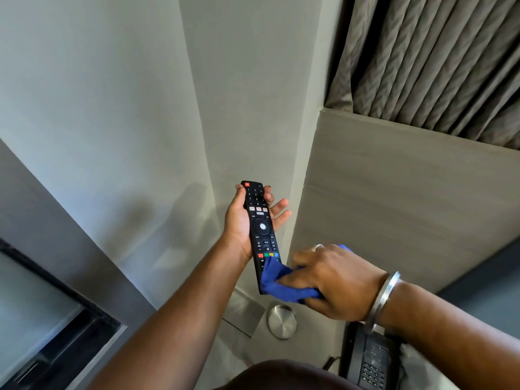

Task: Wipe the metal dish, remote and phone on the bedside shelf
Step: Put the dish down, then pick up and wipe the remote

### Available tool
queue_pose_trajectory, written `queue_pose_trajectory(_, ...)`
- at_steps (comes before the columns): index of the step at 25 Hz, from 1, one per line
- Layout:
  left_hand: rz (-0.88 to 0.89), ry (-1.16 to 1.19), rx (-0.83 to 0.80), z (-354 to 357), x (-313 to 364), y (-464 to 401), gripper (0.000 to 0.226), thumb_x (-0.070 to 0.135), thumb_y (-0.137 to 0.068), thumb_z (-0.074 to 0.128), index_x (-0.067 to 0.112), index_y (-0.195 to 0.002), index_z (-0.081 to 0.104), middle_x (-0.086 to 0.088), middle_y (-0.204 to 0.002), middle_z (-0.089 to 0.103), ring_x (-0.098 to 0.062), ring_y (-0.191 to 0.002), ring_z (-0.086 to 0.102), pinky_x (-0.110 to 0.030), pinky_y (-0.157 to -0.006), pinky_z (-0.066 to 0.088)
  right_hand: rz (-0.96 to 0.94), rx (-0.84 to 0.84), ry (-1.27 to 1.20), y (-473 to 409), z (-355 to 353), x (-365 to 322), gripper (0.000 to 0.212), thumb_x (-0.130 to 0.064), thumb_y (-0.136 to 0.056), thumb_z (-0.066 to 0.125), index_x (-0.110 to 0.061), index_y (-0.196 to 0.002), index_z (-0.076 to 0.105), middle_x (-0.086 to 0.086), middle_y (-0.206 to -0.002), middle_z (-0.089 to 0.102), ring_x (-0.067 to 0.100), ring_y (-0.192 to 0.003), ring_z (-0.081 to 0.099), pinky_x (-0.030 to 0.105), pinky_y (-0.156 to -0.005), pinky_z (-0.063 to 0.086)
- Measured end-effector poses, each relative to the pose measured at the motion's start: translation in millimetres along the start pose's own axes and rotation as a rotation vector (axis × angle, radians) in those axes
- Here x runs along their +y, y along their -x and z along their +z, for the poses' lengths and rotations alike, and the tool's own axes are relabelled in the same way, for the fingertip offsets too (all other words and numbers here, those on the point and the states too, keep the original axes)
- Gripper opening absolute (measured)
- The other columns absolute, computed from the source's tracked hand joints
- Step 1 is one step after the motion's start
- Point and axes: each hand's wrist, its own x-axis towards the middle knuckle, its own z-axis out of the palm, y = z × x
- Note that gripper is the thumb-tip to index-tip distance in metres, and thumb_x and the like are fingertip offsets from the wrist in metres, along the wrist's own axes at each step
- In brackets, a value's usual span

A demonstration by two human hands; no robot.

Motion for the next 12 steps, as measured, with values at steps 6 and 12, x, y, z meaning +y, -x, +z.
queue_pose_trajectory(6,-0.031,-0.011,-0.072,0.0,-6.6,-1.2,0.059,0.061,-0.097,0.031,0.009,-0.105,0.059,0.001,-0.079,0.062,-0.027,-0.087,0.071,-0.042,-0.081,0.059,0.19,0.263,0.054,-1.4,-2.8,19.9,0.037,-0.036,-0.085,0.047,-0.034,-0.121,0.057,0.003,-0.084,0.059,0.031,-0.069,0.057,0.038,-0.062,0.05)
queue_pose_trajectory(12,-0.029,0.042,-0.073,-1.2,-2.4,-5.8,0.06,0.061,-0.097,0.033,0.008,-0.105,0.059,0.001,-0.08,0.061,-0.029,-0.09,0.07,-0.044,-0.085,0.057,0.077,0.08,-0.154,3.2,16.1,-2.2,0.026,-0.031,-0.084,0.052,-0.029,-0.107,0.062,0.002,-0.088,0.057,0.025,-0.072,0.054,0.036,-0.067,0.048)
